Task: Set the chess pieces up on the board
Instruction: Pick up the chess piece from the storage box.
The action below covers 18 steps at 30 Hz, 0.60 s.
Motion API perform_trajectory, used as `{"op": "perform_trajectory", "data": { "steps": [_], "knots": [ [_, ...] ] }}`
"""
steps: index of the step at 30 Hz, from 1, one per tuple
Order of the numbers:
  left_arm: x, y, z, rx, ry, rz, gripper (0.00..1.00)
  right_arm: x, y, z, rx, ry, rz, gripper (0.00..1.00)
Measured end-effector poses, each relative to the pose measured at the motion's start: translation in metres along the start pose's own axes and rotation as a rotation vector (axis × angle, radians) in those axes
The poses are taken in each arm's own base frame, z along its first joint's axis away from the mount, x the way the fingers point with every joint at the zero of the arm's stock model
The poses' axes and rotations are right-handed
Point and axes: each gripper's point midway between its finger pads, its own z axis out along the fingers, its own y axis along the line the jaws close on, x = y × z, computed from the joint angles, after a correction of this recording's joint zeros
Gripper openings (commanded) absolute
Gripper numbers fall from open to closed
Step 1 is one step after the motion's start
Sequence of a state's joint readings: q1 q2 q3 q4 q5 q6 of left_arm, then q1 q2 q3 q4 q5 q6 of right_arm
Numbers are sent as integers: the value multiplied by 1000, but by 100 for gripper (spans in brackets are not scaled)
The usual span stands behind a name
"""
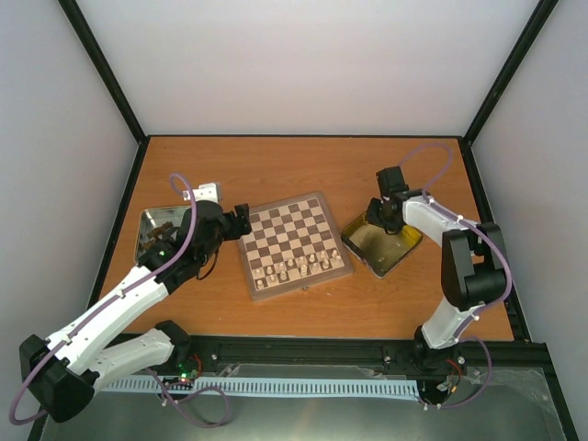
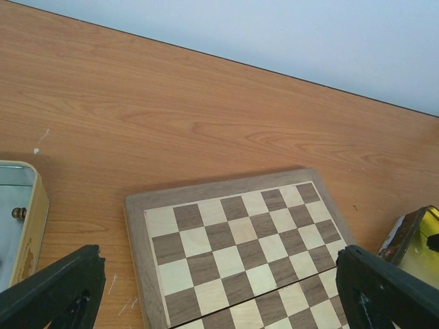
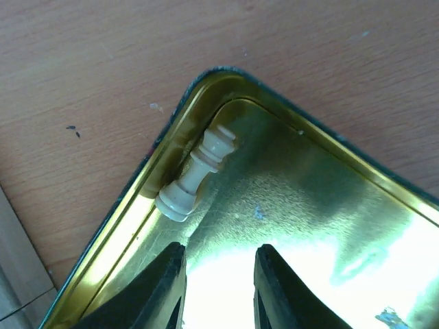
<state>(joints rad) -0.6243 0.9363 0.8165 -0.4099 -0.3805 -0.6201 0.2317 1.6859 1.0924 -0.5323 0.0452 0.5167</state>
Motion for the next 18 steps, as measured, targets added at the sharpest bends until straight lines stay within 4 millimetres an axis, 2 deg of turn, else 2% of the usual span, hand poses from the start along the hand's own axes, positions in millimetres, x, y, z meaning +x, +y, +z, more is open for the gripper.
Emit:
{"op": "perform_trajectory", "data": {
  "steps": [5,9,13,18],
  "knots": [
    [1,-1,1,4,2,0,93,5,9,19,-55,13,36,36],
    [1,-1,1,4,1,0,93,1,15,31,-80,2,50,37],
    [1,0,1,3,2,0,93,4,12,44,-62,13,50,37],
    [5,1,3,0,6,2,93,3,12,45,-13,-5,25,37]
  ]
}}
